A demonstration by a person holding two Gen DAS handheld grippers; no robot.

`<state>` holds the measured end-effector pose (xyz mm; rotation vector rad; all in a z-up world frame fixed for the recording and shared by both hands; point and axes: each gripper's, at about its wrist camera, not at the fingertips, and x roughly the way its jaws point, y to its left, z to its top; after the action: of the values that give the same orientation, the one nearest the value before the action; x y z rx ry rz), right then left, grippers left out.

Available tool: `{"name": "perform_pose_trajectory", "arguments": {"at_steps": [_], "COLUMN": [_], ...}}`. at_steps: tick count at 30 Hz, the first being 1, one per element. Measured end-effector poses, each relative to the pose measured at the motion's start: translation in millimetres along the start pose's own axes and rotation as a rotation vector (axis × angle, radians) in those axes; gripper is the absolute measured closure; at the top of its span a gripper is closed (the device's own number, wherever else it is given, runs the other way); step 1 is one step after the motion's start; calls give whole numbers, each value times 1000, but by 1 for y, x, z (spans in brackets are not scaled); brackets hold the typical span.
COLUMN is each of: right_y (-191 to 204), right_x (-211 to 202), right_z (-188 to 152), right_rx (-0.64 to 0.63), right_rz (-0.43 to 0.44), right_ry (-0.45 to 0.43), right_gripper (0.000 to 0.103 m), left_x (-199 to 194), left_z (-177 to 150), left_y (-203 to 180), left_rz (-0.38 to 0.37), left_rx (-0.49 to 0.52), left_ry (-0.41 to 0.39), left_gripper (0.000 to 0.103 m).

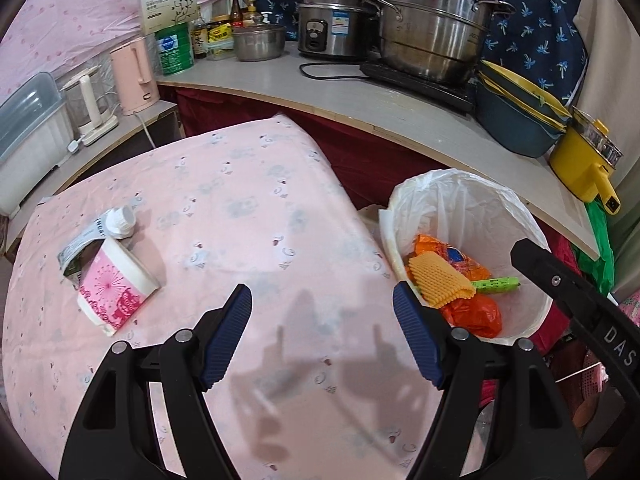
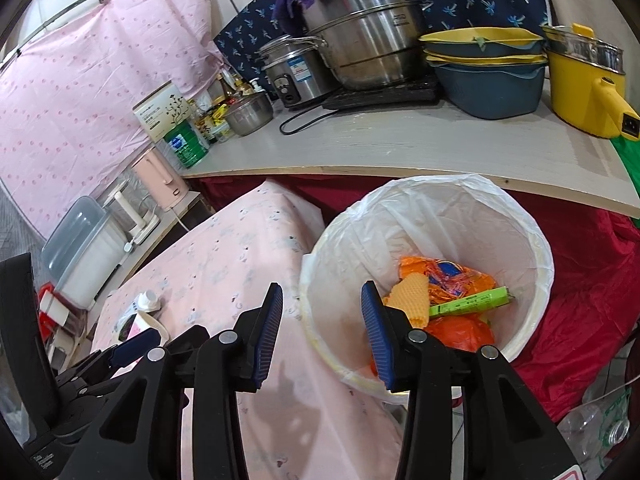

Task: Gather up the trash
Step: 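Move both open tools back over the pink paper cup and white-capped pouch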

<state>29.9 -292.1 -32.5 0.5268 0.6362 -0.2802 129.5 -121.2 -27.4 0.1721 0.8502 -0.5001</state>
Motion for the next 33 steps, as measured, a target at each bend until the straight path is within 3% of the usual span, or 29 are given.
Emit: {"name": "perform_pose_trajectory", "arguments": {"at_steps": [28,33], "right_y": [140,156], "right_x": [41,57], "right_z": [-47,-54], "right_rx": [-211,-238], "right_rz": [123,129], "right_ry": [119,148], "right_gripper": [63,63], "left_x": [-26,-16], "left_z": [-48,-53], "left_y": [156,177], "left_rz": [182,193], "left_rx": [-171,-172], "left_ry": [12,24], "left_gripper": [34,24]}}
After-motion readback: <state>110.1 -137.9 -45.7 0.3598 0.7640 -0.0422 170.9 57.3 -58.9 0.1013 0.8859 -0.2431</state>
